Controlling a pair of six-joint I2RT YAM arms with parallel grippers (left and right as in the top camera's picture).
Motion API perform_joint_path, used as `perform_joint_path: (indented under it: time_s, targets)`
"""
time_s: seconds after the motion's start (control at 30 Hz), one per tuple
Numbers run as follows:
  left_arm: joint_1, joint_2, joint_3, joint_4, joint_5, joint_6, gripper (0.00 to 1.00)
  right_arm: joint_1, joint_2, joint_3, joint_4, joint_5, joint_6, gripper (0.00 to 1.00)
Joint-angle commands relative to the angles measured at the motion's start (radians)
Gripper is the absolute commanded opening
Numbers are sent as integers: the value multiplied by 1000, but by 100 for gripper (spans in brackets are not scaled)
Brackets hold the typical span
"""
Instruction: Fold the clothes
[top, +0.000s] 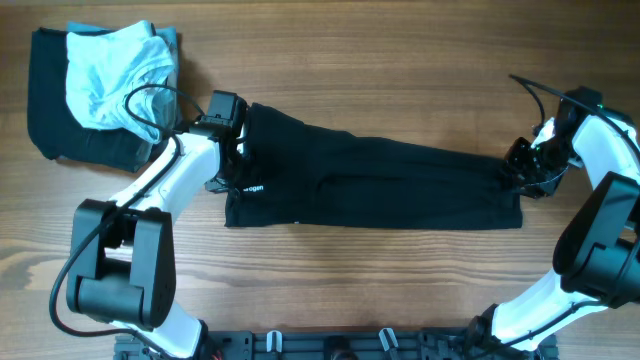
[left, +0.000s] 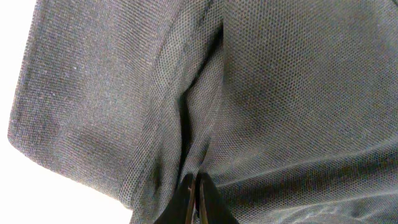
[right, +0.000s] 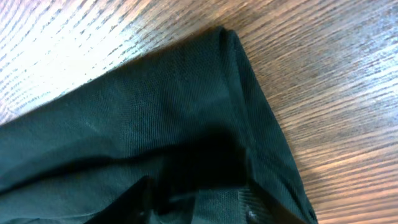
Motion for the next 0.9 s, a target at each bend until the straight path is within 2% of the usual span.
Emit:
perform_joint_path:
  time_s: [0.0, 0.03, 0.1, 0.17, 0.23, 0.37, 0.57, 0.77, 0.87]
  targets:
    - [4, -10, -10, 3, -17, -5, 4, 4, -29, -9, -2, -9, -2, 54]
    - [4, -10, -10, 3, -17, -5, 4, 7, -29, -9, -2, -27, -6, 50]
    - [4, -10, -10, 3, -17, -5, 4, 13, -29, -9, -2, -43, -14, 48]
    - [4, -10, -10, 3, -17, -5, 4, 19, -29, -9, 4, -80, -60, 34]
    - [4, -10, -10, 3, -17, -5, 4, 19, -29, -9, -2, -85, -57, 29]
    - [4, -10, -10, 3, -17, -5, 4, 19, -29, -9, -31, -51, -48, 4]
    - [4, -10, -10, 4, -17, -5, 4, 19, -71, 1, -26, 20, -3, 4]
    - [4, -10, -10, 6, -17, -5, 4, 19, -203, 13, 169, -15, -3, 4]
    - [4, -10, -10, 7, -17, -5, 4, 21, -228, 12, 182, -16, -6, 4]
